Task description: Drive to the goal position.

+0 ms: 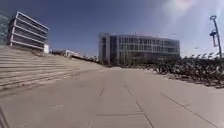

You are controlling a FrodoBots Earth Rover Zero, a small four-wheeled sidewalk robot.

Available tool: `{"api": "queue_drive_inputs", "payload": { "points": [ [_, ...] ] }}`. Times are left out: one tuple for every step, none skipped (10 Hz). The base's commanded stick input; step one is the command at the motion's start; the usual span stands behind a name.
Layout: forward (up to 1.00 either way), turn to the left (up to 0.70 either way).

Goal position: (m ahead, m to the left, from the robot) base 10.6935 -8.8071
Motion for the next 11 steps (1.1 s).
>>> {"api": "queue_drive_inputs", "payload": {
  "points": [
    [0.70,0.00],
    [0.70,0.00],
    [0.70,0.00],
    [0.70,0.00],
    [0.70,0.00],
    [0.70,0.00],
    [0.70,0.00],
    [0.70,0.00],
    [0.70,0.01],
    [0.70,0.00],
    [0.70,0.00]
  ]
}}
